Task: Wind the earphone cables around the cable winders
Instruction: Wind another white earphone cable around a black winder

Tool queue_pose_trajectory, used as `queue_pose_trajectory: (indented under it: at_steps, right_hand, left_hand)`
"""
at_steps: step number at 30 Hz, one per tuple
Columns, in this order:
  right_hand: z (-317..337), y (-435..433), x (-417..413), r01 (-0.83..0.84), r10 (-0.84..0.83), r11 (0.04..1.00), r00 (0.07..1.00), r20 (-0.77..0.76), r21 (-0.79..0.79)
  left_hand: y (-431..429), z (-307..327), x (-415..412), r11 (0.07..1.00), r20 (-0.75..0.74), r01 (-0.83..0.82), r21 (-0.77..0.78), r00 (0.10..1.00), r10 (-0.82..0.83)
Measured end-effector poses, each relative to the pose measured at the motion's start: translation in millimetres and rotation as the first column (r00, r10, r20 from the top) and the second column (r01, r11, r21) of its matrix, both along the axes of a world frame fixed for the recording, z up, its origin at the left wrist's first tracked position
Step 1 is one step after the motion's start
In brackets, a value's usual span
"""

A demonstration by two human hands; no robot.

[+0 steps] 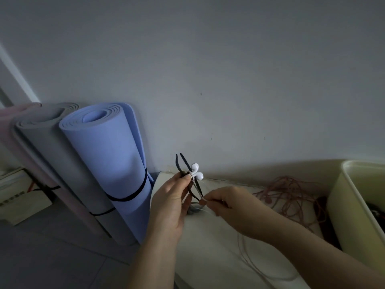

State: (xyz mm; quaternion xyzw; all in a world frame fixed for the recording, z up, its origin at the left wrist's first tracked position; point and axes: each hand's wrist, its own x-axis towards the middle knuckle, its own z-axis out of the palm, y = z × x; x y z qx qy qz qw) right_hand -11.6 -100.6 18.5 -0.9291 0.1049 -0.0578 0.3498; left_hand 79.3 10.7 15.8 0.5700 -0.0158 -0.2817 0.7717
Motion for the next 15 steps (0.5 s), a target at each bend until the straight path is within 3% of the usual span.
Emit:
queue_pose_trajectory:
  at_steps: [3,7,11,15]
  right_hand:
    - [12,-1,-6,0.012,-0.005,0.997,0.995,0.103,-0.071]
    - [27,-11,-11,0.124,-0.13,0.992,0.959,0.251,0.039]
    - [28,-24,-12,0.253,-0.265,0.964,0.917,0.297,0.079]
    - [33,-34,-18,0.331,-0.366,0.93,0.875,0.316,0.159]
  left_hand:
    - [-1,1,-2,0.986,0.235,0.008,0.164,0.971,-0.047]
    - [-1,3,-8,0.94,0.457,0.018,0.341,0.87,-0.183]
    - [-1,7,-15,0.882,0.493,0.177,0.438,0.773,-0.4]
    - [3,10,-14,0.837,0.462,0.289,0.466,0.727,-0.508]
